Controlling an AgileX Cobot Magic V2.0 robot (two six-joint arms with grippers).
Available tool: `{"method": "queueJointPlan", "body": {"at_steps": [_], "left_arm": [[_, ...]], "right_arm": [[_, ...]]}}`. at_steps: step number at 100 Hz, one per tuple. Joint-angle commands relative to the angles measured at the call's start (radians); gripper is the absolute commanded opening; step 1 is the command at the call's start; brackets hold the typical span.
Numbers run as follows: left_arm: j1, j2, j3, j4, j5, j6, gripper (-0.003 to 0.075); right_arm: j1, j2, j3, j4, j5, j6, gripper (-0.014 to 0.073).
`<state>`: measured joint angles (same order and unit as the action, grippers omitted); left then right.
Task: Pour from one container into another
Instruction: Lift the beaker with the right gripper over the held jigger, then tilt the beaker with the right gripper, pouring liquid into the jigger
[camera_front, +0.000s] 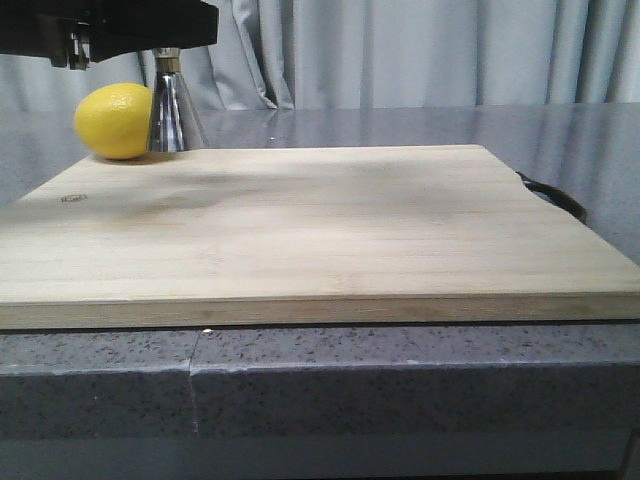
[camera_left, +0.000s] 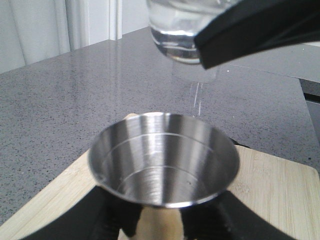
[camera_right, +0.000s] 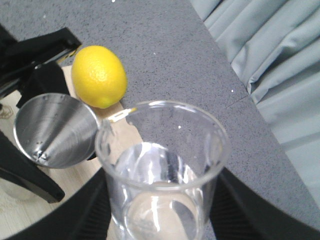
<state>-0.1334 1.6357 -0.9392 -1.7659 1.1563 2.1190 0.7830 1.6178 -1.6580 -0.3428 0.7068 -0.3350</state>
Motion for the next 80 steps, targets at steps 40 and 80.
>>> {"method": "queueJointPlan", "body": {"at_steps": [40, 80], "left_arm": [[-0.009, -0.042, -0.032, -0.098, 0.089, -0.007, 0.0239], [-0.009, -0.042, -0.032, -0.098, 0.089, -0.007, 0.0239]], "right_arm": [[0.014, -0.016, -0.051, -0.079, -0.064, -0.118, 0.0324], [0.034, 0.011, -0.051, -0.222, -0.066, -0.126, 0.0324]]}}
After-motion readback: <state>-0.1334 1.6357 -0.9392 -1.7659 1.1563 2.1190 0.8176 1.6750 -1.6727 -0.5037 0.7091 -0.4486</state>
